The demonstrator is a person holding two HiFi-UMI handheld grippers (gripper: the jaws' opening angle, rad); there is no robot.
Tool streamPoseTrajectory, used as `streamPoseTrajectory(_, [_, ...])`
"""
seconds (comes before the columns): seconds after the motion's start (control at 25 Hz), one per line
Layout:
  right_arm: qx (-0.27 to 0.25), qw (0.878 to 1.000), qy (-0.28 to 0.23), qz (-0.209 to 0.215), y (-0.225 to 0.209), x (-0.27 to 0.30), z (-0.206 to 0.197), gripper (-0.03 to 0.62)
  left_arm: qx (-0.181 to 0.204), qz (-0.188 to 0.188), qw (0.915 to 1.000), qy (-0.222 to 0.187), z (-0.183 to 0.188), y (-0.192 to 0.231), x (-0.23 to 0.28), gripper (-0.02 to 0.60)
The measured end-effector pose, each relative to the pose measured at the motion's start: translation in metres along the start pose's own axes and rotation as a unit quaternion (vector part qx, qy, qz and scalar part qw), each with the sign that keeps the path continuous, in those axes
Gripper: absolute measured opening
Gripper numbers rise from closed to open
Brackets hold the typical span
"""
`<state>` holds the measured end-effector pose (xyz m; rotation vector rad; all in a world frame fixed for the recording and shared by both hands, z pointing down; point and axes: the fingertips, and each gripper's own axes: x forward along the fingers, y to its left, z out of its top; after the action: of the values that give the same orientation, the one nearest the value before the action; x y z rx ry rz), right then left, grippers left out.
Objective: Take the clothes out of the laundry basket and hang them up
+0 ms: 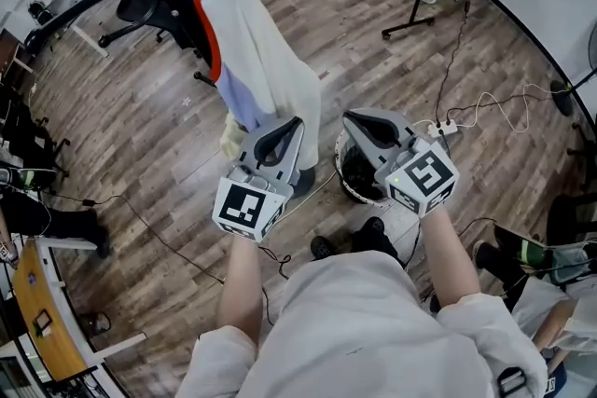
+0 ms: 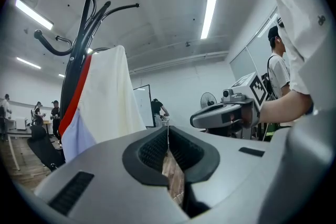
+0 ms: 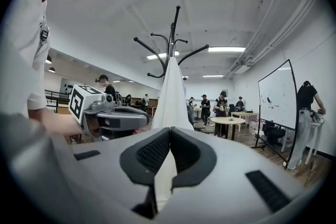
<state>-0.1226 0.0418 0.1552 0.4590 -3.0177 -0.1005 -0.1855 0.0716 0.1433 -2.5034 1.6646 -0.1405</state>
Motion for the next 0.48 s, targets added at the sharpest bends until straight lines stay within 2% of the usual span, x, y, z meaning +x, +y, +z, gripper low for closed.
streamPoseTrajectory(0.48, [0.003,1.000,0.012,0.008,0.005,0.005,-0.013,0.006,-0.003,-0.002,0.9999,0.013,-0.013,-0.001,-0.002,0.021])
